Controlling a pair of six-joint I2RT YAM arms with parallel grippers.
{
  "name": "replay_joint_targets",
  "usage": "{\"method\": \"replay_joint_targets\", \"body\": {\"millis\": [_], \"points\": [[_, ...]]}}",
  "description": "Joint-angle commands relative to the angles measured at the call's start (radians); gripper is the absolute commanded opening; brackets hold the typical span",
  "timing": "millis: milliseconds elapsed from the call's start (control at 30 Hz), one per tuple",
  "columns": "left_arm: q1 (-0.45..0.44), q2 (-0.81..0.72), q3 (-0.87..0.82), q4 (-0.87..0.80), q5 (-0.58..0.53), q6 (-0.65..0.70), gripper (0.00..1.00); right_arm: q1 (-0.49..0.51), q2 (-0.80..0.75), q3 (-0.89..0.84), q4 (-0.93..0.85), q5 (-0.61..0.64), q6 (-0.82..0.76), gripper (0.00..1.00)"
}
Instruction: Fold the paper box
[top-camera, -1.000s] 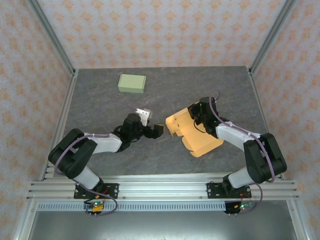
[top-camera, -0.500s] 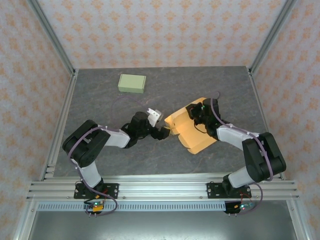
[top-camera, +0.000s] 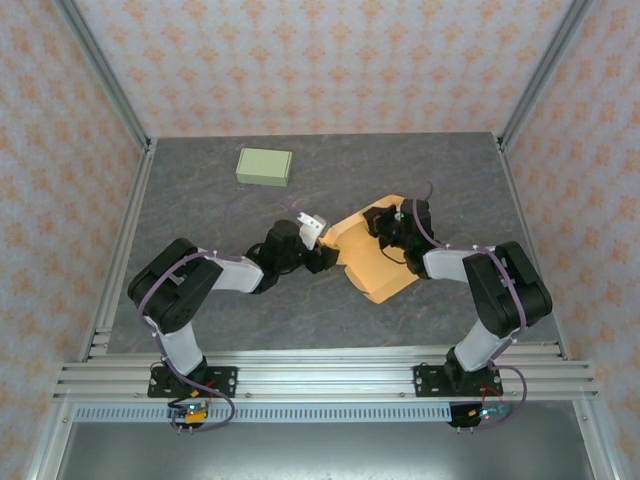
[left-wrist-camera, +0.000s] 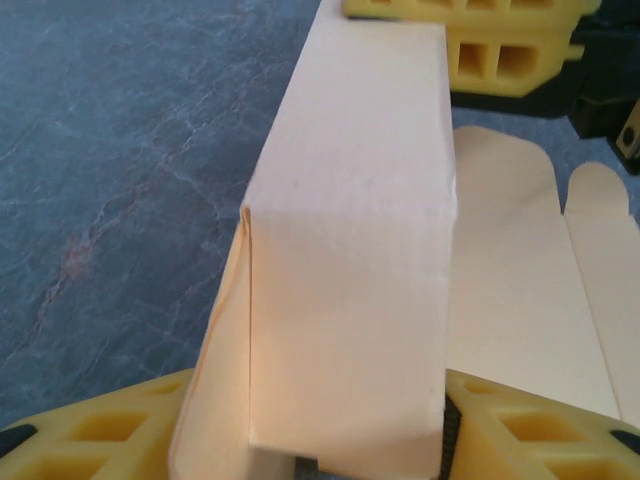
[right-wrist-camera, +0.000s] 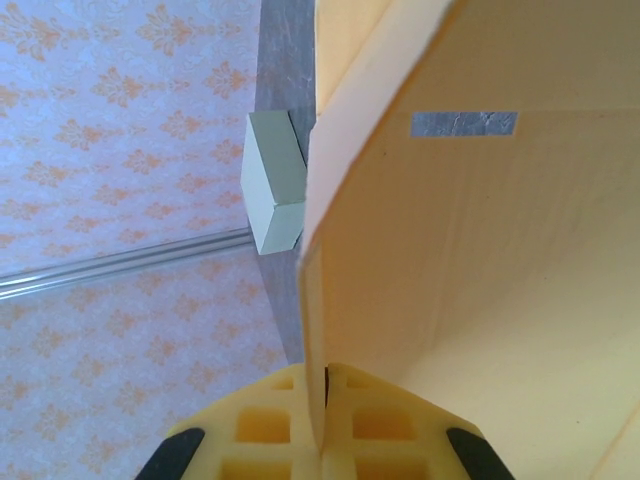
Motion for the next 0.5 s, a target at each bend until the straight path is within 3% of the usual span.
{"method": "replay_joint_targets", "body": {"millis": [0, 167, 267, 467], "points": [[-0.011, 0.008, 0.024, 0.009, 0.025, -0.025, 0.57, -0.002, 0.0, -0.016, 0.048, 0.0, 0.013, 0.0], [-0.009, -0.02, -0.038, 0.065, 0.081, -0.089, 0.71, -0.002, -0.009, -0.011, 0.04, 0.005, -0.009, 0.0], [-0.01, -0.055, -0.089, 0.072, 0.107, -0.102, 0.73, -0.002, 0.001, -0.002, 0.066, -0.008, -0.015, 0.0], [-0.01, -0.21, -0.183, -0.007, -0.002, -0.066, 0.78, -0.003, 0.028, 0.018, 0.128, -0.069, 0.005, 0.0]]}}
